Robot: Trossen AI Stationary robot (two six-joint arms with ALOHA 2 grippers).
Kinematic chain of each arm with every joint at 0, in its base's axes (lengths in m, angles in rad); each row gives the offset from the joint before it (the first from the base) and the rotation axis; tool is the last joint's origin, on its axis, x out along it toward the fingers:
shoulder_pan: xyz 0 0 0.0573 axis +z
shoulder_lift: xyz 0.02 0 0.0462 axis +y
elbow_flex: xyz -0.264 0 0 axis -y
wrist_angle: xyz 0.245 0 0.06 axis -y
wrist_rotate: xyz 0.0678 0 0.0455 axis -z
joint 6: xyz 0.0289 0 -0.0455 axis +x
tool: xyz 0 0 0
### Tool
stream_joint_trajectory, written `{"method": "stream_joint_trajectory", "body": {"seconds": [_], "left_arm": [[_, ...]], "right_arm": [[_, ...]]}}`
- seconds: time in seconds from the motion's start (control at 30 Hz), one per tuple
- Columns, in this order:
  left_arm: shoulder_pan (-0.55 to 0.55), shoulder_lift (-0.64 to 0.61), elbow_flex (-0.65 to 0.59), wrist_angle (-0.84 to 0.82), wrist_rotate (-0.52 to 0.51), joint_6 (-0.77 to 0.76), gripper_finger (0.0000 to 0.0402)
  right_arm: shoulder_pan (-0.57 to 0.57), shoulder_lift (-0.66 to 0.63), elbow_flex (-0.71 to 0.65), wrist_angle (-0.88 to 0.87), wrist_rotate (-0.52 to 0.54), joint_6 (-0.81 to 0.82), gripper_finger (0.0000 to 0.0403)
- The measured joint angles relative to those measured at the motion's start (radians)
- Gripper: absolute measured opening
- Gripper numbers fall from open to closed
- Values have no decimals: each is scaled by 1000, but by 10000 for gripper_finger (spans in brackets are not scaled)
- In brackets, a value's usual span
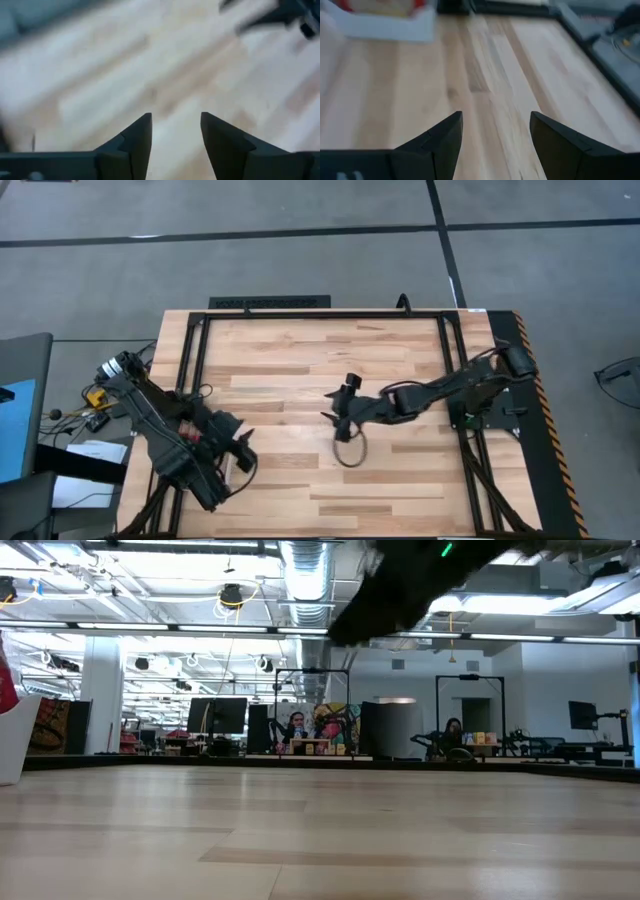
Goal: Sort popcorn bags into baskets
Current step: Return to Home Position
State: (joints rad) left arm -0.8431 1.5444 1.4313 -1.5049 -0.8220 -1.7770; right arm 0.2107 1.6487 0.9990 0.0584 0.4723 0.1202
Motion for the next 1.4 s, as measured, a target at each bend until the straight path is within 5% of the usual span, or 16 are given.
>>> {"method": "stream_joint_trajectory", "body": {"seconds": [0.07, 0.33, 0.5, 0.7, 0.83, 1.07, 1.4], "left_arm": [[20, 0, -23, 73, -114, 130, 148], [190, 0, -186, 593, -231, 788, 89], [340, 1, -295, 997, -144, 1215, 51], [515, 1, -393, 1449, 136, 1598, 5], [602, -13, -409, 1536, 213, 1705, 6], [711, -116, -511, 1674, 342, 1795, 2], [891, -446, -882, 1972, 550, 1830, 0]], "right_arm": [[24, -70, -24, 4, -1, -21, 255], [81, -480, -273, 85, -56, -25, 255], [147, -740, -437, 183, -47, -31, 217], [233, -970, -545, 112, 45, -16, 84], [266, -1081, -577, 3, 79, 37, 13], [302, -1276, -610, -32, 80, 5, 24], [303, -1499, -610, -212, 115, -52, 7]]}}
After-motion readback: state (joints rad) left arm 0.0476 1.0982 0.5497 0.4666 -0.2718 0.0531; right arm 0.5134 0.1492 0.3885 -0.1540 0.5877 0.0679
